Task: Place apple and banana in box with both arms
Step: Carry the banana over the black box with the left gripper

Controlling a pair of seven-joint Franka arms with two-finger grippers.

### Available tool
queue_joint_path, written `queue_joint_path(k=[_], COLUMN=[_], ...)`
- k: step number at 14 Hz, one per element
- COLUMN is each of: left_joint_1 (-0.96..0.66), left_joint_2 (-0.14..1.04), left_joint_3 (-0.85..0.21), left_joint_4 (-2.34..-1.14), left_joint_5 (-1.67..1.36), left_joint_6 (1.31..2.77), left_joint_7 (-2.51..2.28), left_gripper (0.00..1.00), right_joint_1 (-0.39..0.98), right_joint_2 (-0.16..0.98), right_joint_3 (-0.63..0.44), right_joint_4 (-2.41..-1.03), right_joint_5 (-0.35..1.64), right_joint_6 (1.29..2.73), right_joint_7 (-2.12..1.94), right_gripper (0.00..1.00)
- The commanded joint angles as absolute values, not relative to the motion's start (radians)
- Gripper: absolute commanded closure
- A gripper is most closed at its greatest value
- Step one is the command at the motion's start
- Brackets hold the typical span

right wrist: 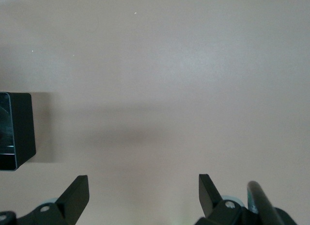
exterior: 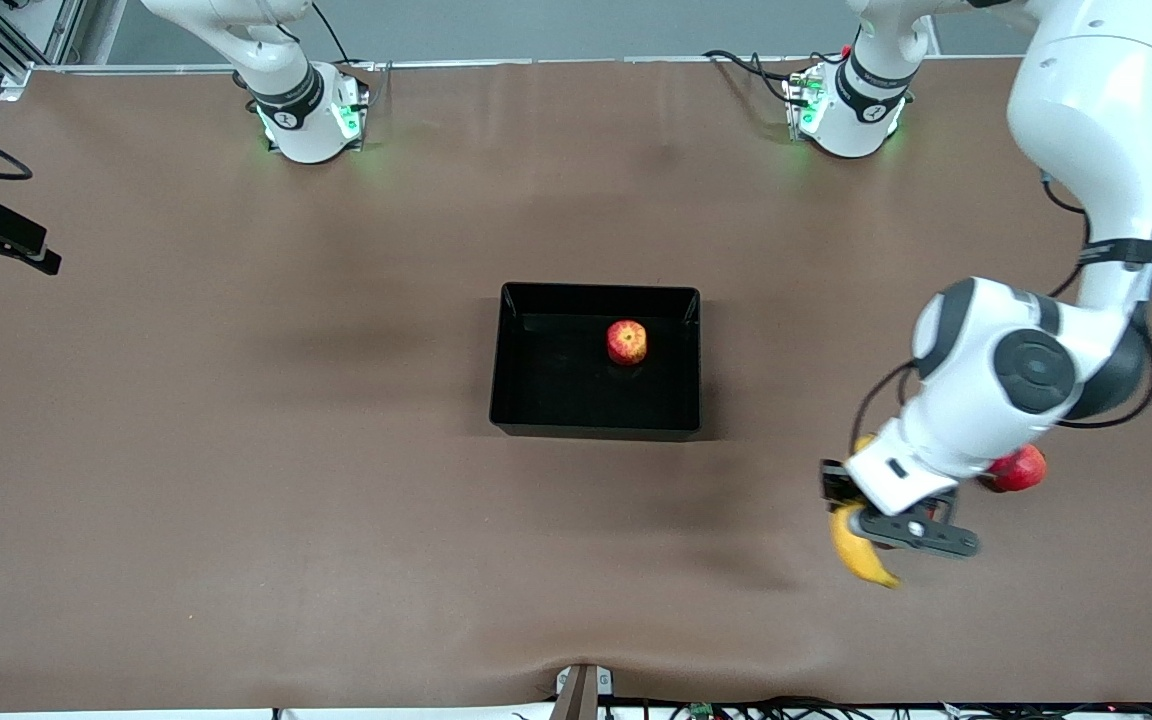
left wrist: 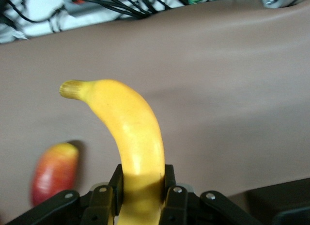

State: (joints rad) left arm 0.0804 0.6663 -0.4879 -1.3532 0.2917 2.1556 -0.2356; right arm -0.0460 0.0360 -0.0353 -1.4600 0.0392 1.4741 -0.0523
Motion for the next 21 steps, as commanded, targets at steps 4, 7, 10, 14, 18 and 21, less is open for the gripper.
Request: queue_joint_path(k=[4,7,10,14,18,21], left_joint_1=[-0.076,-0.199,-0.317,-0.425,-0.483,-0.508], left_joint_2=[0.588,0.595,0.620,0.679,0.742,0.765], left_joint_3=[-0.502,-0.502,-0.502,-0.497,-0.486,-0.460], left_joint_4=[-1.459,-1.470,-1.467,-1.462,-1.460,-1.456], left_joint_5=[0.291,0.375,0.423,0.503,0.534,0.551], left_joint_6=[2.145,2.146,2.155,2.223,2.313,2.342], left_joint_7=[-0.590,-0.821,-1.000,-1.127,-1.181,-1.187], left_gripper=[1.00,1.00,1.00,1.00,1.00,1.00], right_joint_1=[-0.051,-0.052,-0.052,-0.052,-0.052,-0.052], right_joint_2=[0.020,0.020,0.020,0.020,0.020,0.021], right_joint_3=[-0.034,-0.034,-0.034,-0.034,-0.034,-0.034], right_joint_4=[-1.470,-1.470,-1.470,-1.470,-1.470,-1.470], right_joint_5=[0.055,0.057,0.057,0.057,0.057,0.057], right_joint_6=[1.468,1.467,1.468,1.466,1.467,1.466], right_joint_7=[-0.049,-0.049,-0.049,-0.049,-0.049,-0.049], right_gripper=[0.00,0.00,0.00,0.00,0.00,0.00])
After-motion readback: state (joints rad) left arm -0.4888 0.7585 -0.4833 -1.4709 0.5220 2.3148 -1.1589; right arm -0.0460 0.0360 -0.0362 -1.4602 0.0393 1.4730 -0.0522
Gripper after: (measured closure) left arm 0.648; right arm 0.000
